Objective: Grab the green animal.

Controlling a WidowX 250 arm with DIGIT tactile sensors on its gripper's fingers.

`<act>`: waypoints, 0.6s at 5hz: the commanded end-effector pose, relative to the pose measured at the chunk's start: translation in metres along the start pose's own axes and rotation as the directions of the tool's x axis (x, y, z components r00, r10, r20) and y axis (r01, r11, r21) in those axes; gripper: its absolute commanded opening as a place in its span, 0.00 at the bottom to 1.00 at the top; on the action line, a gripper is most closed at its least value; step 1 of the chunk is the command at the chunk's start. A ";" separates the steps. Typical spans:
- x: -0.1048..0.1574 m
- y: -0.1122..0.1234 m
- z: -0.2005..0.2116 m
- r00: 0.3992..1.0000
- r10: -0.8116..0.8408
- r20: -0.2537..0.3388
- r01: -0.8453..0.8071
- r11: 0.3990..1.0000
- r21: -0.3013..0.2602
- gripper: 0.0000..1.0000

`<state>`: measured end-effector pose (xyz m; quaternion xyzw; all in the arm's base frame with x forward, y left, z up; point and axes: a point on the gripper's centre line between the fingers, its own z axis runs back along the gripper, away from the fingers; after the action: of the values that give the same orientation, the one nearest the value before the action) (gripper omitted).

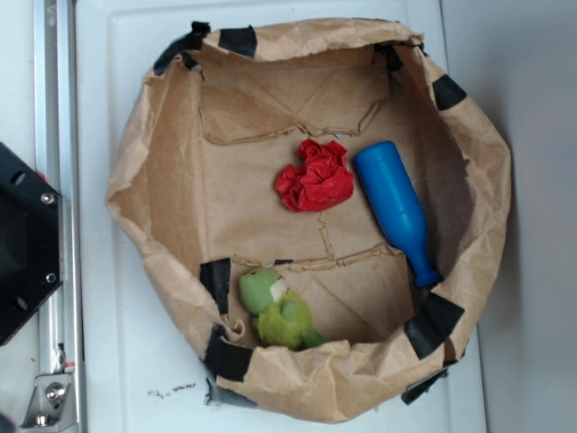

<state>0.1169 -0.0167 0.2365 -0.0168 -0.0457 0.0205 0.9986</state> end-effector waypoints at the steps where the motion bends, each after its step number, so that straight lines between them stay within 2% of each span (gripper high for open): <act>1: 0.000 0.000 0.000 1.000 0.000 0.000 0.000 1.000 0.000 1.00; 2: -0.007 0.000 -0.009 0.999 -0.037 -0.031 0.036 0.999 -0.020 1.00; 3: -0.007 0.000 -0.009 0.999 -0.037 -0.031 0.036 0.999 -0.020 1.00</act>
<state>0.1087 -0.0187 0.2239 -0.0266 -0.0243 -0.0052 0.9993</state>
